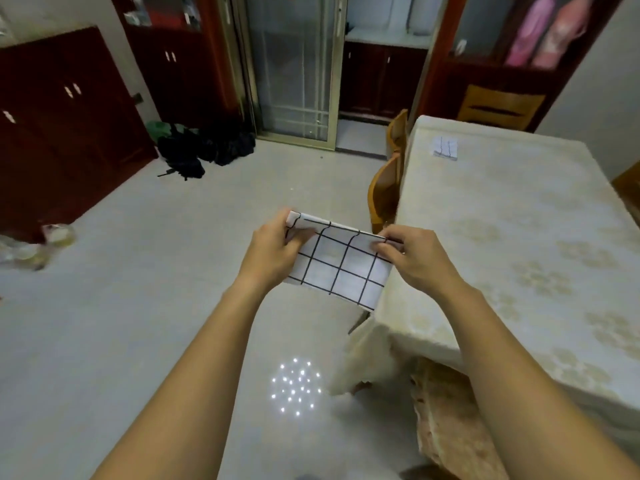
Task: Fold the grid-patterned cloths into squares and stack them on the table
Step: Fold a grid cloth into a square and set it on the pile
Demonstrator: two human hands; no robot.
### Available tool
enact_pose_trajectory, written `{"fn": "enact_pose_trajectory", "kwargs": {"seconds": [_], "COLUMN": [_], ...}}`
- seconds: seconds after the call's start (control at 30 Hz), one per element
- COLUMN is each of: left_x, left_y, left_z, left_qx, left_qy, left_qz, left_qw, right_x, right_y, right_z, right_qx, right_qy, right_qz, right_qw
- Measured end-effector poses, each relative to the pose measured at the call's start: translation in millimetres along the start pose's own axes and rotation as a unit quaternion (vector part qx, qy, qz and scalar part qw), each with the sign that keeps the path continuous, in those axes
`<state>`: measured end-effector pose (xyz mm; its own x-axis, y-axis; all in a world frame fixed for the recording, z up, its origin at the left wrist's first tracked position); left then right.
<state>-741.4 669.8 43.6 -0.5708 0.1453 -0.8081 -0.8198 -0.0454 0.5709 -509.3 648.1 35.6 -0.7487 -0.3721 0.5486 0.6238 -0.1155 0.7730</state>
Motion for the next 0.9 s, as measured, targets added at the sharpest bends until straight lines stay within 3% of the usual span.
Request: {"fn": "enact_pose_trajectory", "kwargs": {"seconds": [0.17,0.43,0.53,0.8,0.9], "left_x": [9,18,11,4,7], "left_y": [-25,-54,-59,-97,-134], "left_z": [74,233,307,463,510], "left_qx": [0.018,0.009,0.033,0.073,0.104], "left_qy": [-0.004,-0.027,-0.045,-0.034,-0.075], "left_qz": [-0.017,0.058,0.069,-0.038,0.013], "left_qw": [1.0,0.998,0.996,0.996,0.992], "right_x": [-27,-123,-153,-212,-242], "right_y": [1,-6,-3,37,30], "right_z": [36,149,210,325,359], "right_qx": [-0.05,-0.153,-0.155,-0.186,-0.186], "right_qy": [-0.052,-0.095,-0.093,-0.098,-0.118], "right_qz": [-0.01,0.0,-0.022,-0.096,-0.134], "right_qw": [0.997,0.984,0.983,0.973,0.966]}}
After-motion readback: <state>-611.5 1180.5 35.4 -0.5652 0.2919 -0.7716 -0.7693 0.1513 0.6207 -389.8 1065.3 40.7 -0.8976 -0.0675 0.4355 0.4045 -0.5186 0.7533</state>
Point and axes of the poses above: each hand's wrist, its own z-axis towards the middle knuckle, its own y-axis out of the back of the hand, x = y × z, the point moved 10 cm from there along z, towards the middle knuckle, and after that the axes turned 9 degrees about y, right-handed, at the moved point
